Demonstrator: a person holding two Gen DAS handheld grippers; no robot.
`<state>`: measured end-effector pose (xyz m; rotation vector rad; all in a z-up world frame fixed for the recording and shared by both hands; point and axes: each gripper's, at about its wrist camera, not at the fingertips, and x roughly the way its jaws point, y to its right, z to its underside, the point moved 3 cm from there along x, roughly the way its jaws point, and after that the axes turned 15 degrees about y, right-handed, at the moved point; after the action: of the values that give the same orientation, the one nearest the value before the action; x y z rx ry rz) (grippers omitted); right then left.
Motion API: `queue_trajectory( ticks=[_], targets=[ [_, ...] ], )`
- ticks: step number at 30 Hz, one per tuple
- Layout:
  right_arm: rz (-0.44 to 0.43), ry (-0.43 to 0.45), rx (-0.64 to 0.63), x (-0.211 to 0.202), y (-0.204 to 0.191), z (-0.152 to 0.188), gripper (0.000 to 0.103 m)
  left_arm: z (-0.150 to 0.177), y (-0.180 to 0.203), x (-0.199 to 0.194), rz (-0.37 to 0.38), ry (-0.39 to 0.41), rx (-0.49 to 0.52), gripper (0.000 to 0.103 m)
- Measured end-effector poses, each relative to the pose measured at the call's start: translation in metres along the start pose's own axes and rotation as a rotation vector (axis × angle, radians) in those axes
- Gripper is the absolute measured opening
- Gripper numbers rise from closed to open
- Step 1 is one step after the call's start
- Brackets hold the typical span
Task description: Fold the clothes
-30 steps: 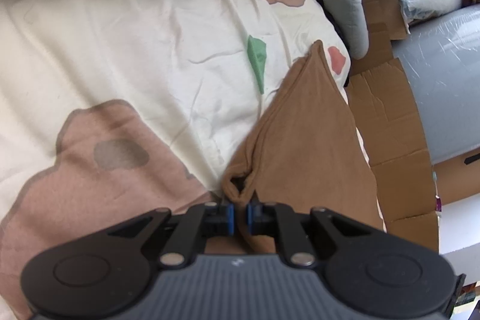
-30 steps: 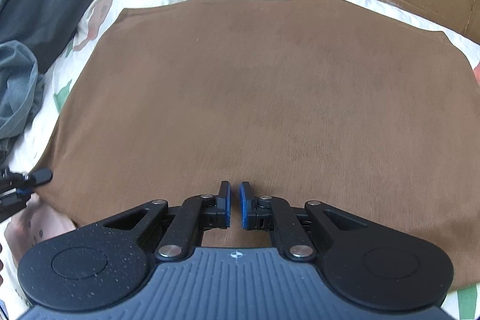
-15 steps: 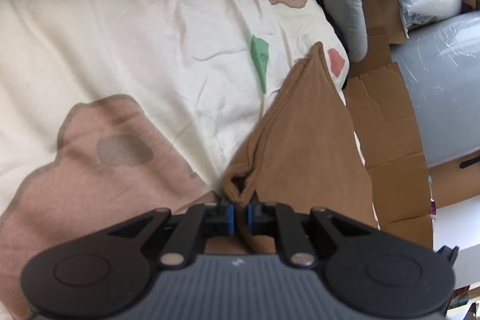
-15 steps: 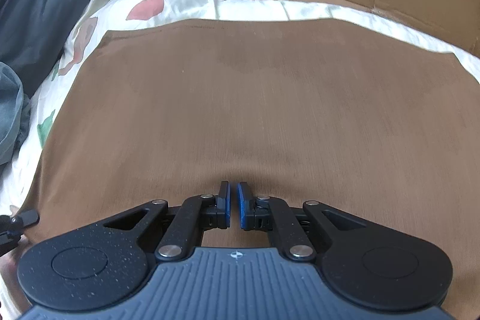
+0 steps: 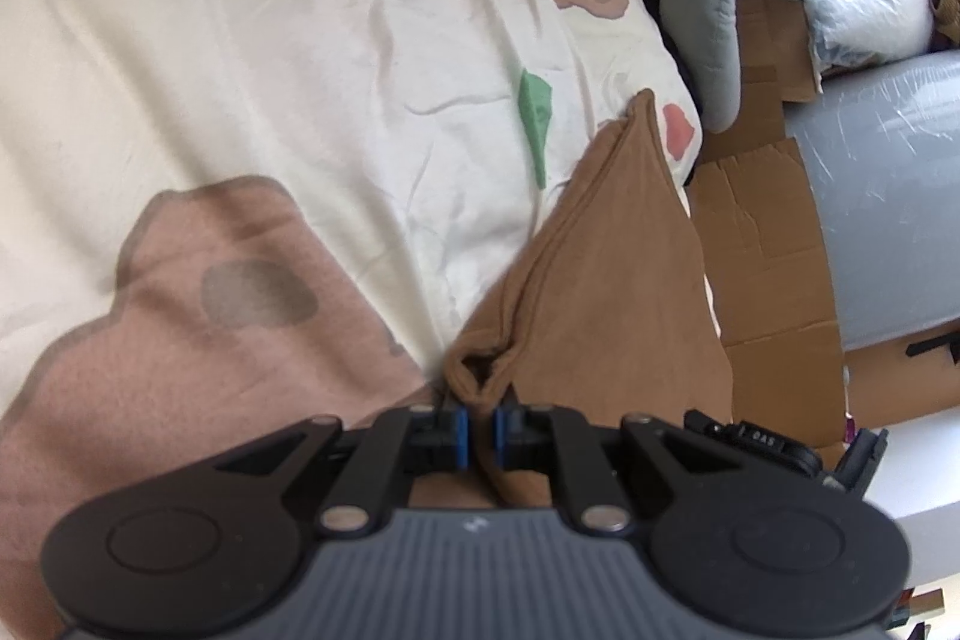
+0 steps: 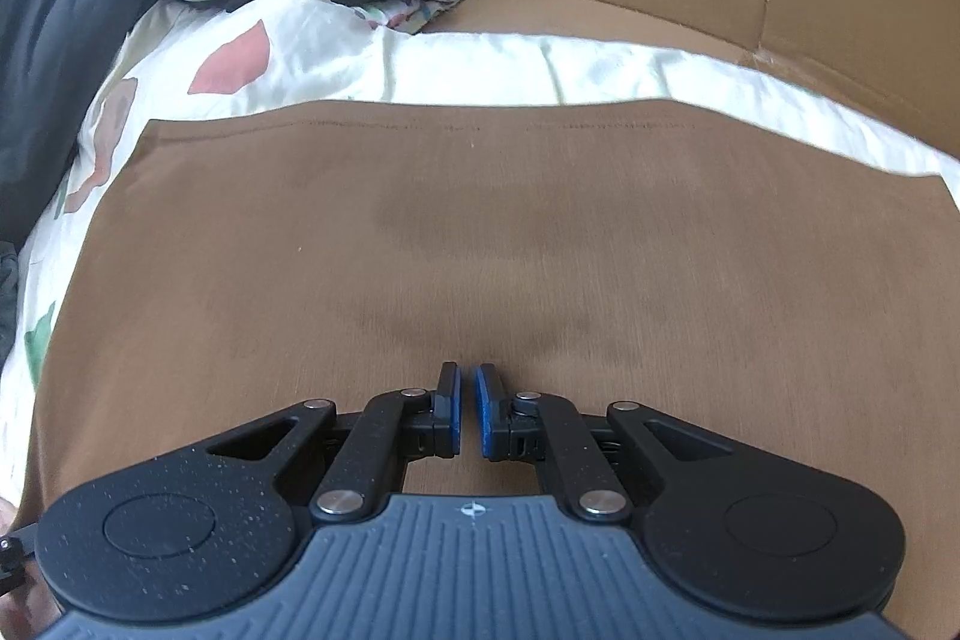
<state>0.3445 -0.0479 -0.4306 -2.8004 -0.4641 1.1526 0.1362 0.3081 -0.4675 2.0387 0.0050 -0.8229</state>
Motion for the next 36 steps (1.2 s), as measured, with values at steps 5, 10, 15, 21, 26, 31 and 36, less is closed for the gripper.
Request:
queue_trajectory(
  ticks=[5,10,15,21,26,31,36],
  targets=[
    [0.018,0.006,0.045,0.015,0.000,-0.015,0.011,0.000,0.000,0.000,0.000,0.001,-0.003,0.009],
    [0.048,0.037,0.074,0.030,0.000,-0.032,0.011,0.000,0.000,0.001,0.001,0.000,-0.011,0.009],
    [0.077,0.052,0.095,0.048,0.004,-0.045,0.011,0.000,-0.001,0.002,0.002,0.003,-0.033,0.009],
    [0.091,0.076,0.080,0.066,0.008,-0.059,0.011,-0.001,-0.001,0.003,0.005,-0.001,-0.034,0.009],
    [0.106,0.086,0.078,0.075,0.009,-0.075,0.012,-0.001,0.000,0.001,0.008,0.000,-0.026,0.009],
    [0.098,0.079,0.077,0.071,0.009,-0.091,0.021,-0.002,0.005,-0.001,0.016,0.000,0.005,0.009],
    [0.069,0.055,0.022,0.058,0.008,-0.105,0.039,-0.002,0.011,-0.004,0.024,-0.003,0.041,0.009]
  ],
)
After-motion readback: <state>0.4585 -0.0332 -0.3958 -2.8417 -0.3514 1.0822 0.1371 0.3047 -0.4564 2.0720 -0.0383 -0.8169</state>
